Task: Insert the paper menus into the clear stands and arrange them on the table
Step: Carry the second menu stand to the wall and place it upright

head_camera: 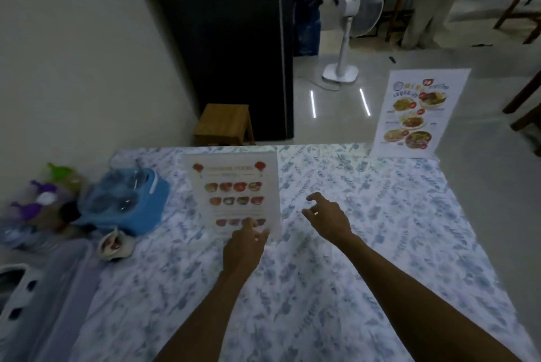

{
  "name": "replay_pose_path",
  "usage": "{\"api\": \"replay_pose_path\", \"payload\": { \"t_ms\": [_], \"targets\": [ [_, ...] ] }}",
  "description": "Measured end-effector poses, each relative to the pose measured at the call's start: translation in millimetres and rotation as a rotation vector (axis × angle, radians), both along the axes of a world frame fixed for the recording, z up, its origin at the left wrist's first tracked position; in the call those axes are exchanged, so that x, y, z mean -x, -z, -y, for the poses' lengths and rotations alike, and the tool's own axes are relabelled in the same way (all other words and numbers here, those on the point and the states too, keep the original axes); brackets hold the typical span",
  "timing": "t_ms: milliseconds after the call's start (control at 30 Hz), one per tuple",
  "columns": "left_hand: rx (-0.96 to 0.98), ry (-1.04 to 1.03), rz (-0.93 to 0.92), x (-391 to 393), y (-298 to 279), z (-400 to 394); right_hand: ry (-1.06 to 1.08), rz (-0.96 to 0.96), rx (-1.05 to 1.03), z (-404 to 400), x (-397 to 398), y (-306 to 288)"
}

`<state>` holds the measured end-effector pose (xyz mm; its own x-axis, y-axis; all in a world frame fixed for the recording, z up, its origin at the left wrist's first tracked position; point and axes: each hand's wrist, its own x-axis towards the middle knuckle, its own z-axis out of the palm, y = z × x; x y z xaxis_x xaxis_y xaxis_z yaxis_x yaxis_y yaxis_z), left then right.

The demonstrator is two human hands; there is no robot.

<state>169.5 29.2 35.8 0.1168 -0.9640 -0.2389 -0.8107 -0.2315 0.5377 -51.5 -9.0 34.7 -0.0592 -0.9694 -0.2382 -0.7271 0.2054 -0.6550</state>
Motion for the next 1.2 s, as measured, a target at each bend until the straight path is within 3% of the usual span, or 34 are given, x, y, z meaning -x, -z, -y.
{"api": "replay_pose_path", "payload": {
  "t_ms": [200,400,600,1200],
  "targets": [
    [-0.010,-0.119,0.055,-65,-10,0,-0.112,0.017,-0.019,-3,-48,-3],
    [0.137,-0.257,0.048,-108,-30,16,-0.114,-0.042,-0.014,-3,-69,-4],
    [0.158,-0.121,-0.063,-129,-42,53,-0.072,-0.025,0.049,3,-74,2],
    [0.194,0.020,-0.002,-205,-73,238,-0.089,0.012,0.112,142,-150,-12]
  ]
}}
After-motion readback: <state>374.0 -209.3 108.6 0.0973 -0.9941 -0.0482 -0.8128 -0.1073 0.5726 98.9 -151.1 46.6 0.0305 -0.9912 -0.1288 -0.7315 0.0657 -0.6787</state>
